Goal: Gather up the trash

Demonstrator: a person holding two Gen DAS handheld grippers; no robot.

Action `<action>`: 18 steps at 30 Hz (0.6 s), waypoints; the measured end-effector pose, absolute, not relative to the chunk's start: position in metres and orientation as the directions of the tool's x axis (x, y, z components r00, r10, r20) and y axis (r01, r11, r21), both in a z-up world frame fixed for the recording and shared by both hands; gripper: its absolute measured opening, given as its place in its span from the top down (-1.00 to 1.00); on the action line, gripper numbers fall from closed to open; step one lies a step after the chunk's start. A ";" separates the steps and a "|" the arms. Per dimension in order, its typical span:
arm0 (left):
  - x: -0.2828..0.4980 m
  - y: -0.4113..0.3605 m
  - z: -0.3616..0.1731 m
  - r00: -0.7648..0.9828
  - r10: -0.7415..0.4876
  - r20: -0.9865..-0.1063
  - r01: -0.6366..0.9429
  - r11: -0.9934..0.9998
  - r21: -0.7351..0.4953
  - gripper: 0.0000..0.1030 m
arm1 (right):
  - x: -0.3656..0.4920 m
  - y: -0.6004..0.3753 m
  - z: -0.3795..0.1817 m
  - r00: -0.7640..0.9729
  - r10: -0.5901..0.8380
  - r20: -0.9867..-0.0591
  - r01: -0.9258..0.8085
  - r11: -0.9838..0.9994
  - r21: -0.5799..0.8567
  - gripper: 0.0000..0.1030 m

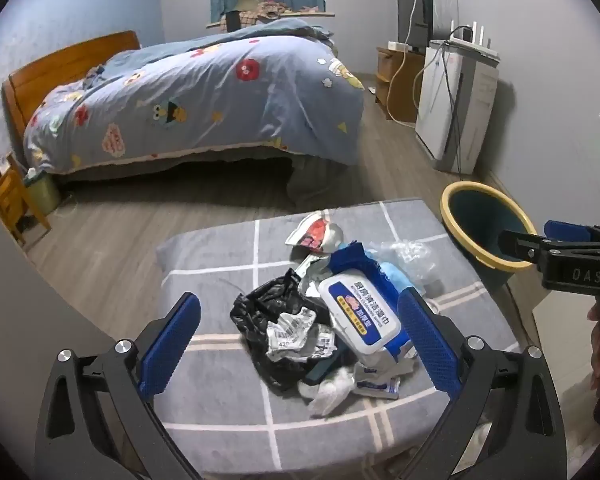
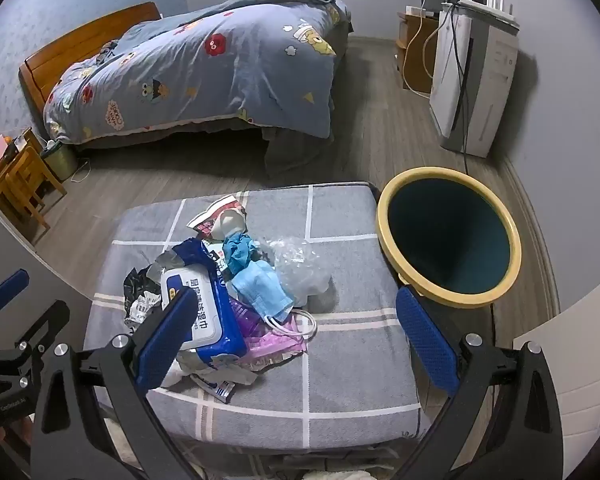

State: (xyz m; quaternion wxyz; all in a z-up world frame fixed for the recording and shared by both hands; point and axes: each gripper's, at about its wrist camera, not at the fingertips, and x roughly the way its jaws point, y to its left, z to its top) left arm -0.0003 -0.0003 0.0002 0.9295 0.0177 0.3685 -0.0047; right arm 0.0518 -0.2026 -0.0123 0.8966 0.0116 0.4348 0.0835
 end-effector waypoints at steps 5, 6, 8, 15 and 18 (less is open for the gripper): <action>0.000 0.000 0.000 0.724 -0.003 -0.690 0.026 0.999 0.024 -0.90 | 0.052 -0.205 -0.012 0.612 0.163 -0.774 -0.132 0.986 0.103 -0.89; 0.000 0.001 -0.001 0.723 -0.004 -0.691 0.027 0.999 0.023 -0.90 | 0.052 -0.205 -0.013 0.612 0.165 -0.773 -0.131 0.986 0.106 -0.89; 0.001 0.003 -0.002 0.722 -0.004 -0.692 0.027 0.999 0.022 -0.90 | 0.051 -0.205 -0.014 0.611 0.167 -0.774 -0.130 0.985 0.110 -0.89; 0.001 -0.001 -0.005 0.724 0.010 -0.690 0.022 0.999 0.037 -0.90 | 0.052 -0.206 -0.020 0.599 0.171 -0.782 -0.128 0.985 0.118 -0.89; 0.001 -0.001 -0.005 0.723 0.011 -0.691 0.022 0.999 0.039 -0.90 | 0.052 -0.207 -0.015 0.594 0.172 -0.786 -0.121 0.985 0.124 -0.89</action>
